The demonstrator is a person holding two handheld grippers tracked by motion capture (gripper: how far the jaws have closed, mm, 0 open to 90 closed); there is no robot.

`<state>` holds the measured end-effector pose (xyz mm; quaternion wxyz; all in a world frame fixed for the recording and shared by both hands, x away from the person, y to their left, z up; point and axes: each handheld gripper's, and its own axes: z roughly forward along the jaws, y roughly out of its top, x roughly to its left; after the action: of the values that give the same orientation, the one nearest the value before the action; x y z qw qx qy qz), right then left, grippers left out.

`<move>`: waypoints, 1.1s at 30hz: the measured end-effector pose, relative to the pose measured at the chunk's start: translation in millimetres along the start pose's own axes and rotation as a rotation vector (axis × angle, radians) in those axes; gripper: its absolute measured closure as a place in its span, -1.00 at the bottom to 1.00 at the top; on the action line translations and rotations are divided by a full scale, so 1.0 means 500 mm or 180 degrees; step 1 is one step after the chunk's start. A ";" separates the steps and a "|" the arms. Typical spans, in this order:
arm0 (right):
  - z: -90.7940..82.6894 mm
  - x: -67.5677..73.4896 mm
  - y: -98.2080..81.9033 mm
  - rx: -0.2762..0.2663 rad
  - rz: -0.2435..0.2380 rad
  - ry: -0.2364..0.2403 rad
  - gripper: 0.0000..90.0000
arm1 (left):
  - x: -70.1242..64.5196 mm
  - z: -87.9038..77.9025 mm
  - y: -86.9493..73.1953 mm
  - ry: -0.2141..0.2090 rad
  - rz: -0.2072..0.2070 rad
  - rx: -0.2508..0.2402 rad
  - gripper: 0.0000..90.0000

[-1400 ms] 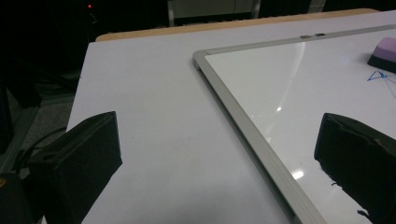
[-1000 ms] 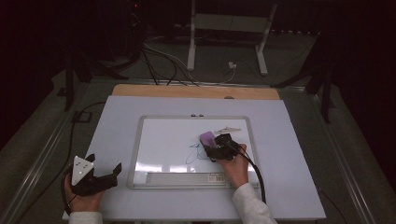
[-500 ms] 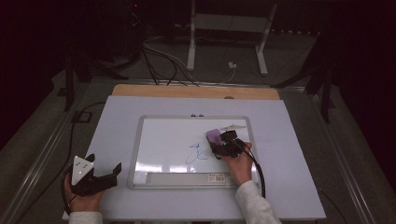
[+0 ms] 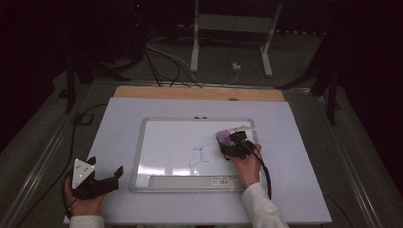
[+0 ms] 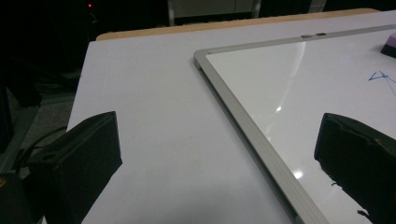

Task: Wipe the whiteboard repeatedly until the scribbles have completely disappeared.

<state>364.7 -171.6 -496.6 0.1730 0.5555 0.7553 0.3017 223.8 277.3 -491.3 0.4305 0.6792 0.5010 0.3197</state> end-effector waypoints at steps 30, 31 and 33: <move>-0.004 0.140 -0.026 -0.0019 -0.0514 0.0499 -0.09 | -0.001 0.001 0.001 -0.0004 0.0017 -0.0005 -0.97; -0.003 0.137 -0.025 -0.0003 -0.0495 0.0519 -0.09 | 0.000 0.000 0.001 -0.0003 0.0017 -0.0009 -0.97; 0.000 0.122 -0.019 -0.0001 -0.0407 0.0439 -0.09 | 0.000 -0.001 0.001 -0.0001 0.0015 -0.0013 -0.97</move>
<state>337.9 -116.2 -498.4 0.1396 0.4839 0.7993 0.3278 223.5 277.4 -490.4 0.4312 0.6796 0.4987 0.3216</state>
